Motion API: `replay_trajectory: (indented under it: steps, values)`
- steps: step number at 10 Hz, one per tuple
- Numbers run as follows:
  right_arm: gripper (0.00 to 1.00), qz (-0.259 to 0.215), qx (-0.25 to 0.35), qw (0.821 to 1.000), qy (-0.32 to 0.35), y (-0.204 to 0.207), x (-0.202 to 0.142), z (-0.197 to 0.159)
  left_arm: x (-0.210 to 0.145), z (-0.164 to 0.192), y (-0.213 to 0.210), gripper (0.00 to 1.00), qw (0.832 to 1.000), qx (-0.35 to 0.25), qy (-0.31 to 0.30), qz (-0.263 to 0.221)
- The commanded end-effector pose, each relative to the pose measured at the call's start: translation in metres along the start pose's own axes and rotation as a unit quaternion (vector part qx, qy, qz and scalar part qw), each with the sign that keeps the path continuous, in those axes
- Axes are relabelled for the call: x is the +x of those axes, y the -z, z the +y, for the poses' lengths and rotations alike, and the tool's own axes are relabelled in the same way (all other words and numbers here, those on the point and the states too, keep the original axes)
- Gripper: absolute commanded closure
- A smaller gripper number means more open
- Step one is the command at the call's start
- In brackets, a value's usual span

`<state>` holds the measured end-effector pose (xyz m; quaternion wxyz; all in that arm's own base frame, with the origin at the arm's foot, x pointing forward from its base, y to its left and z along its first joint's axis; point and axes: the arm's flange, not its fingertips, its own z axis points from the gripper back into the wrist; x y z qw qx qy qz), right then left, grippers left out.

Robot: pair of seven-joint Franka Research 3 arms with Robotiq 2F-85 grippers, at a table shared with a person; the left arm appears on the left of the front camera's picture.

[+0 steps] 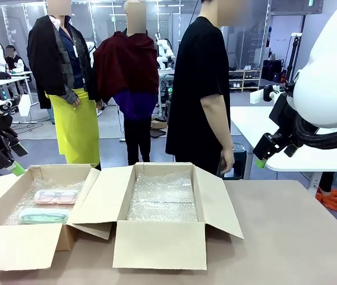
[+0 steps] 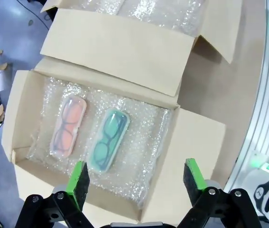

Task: Pack the glasses set securely to prepare it for shipping.
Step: Position the Package Box on the left side of the table.

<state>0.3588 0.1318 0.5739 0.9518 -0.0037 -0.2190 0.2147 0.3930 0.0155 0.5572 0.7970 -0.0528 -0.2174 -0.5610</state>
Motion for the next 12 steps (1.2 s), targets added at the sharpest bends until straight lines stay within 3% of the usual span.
replay_trajectory:
  steps: [1, 12]
  values:
    - [0.0, -0.005, -0.003, 1.0, -0.006, -0.0009, 0.0014, -0.0005, 0.0014, 0.0032, -0.0037, 0.0, 1.0, 0.009, -0.003, 0.009]
    - [0.0, -0.005, -0.003, 1.0, -0.006, -0.0009, 0.0014, -0.0005, 0.0014, 0.0032, -0.0037, 0.0, 1.0, 0.009, -0.003, 0.009]
